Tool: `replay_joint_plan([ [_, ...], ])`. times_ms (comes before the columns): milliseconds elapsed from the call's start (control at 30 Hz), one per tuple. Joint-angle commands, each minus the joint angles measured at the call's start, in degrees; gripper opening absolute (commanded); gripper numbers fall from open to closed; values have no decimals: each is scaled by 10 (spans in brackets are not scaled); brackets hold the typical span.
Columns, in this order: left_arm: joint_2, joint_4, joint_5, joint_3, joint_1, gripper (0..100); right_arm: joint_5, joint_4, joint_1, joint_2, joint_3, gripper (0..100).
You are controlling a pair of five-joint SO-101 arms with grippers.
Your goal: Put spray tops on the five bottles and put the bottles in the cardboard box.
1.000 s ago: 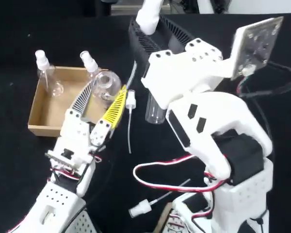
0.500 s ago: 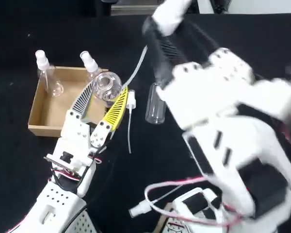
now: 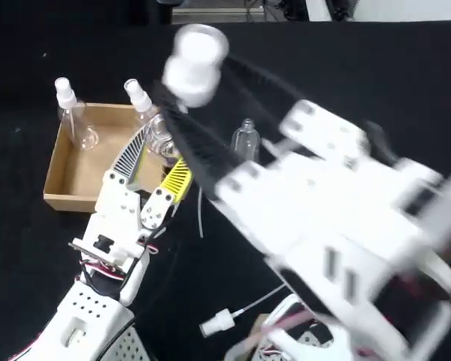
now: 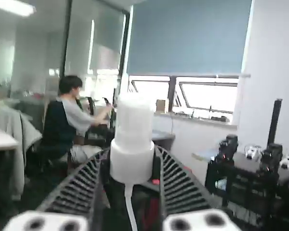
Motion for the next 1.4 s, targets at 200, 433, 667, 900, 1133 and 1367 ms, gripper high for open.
replay_joint_plan([
  [200, 1, -18, 6, 15, 5, 30, 18, -23, -7, 95, -92, 11],
  [433, -3, -18, 5, 15, 4, 30, 18, -24, -7, 96, -96, 11],
  [667, -2, -18, 4, 15, 2, 30, 18, 2, -6, 97, -92, 11],
  [900, -4, -18, 4, 15, 2, 30, 18, -15, -6, 100, -93, 11],
  [1133, -4, -18, 4, 15, 2, 30, 18, -25, -5, 100, -75, 11],
  [1367, -4, -18, 4, 15, 2, 30, 37, -56, 38, 100, -23, 11],
])
